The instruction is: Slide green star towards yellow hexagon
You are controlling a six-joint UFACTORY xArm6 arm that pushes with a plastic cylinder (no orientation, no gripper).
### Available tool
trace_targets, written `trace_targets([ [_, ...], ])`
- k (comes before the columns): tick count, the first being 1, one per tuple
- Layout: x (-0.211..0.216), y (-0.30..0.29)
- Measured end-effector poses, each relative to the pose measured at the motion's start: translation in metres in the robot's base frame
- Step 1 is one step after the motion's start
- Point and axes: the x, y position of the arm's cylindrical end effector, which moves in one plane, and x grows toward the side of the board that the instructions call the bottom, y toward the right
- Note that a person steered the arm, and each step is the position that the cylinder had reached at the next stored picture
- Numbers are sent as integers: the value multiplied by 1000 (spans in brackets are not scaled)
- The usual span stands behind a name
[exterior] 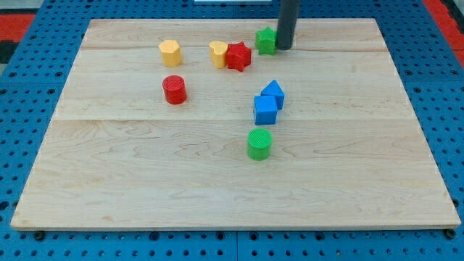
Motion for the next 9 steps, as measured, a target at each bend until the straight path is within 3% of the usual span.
trace_targets([
  [2, 0, -92],
  [3, 0, -87],
  [5, -8, -22],
  [6, -43, -23],
  [7, -57, -48],
  [9, -40, -164],
])
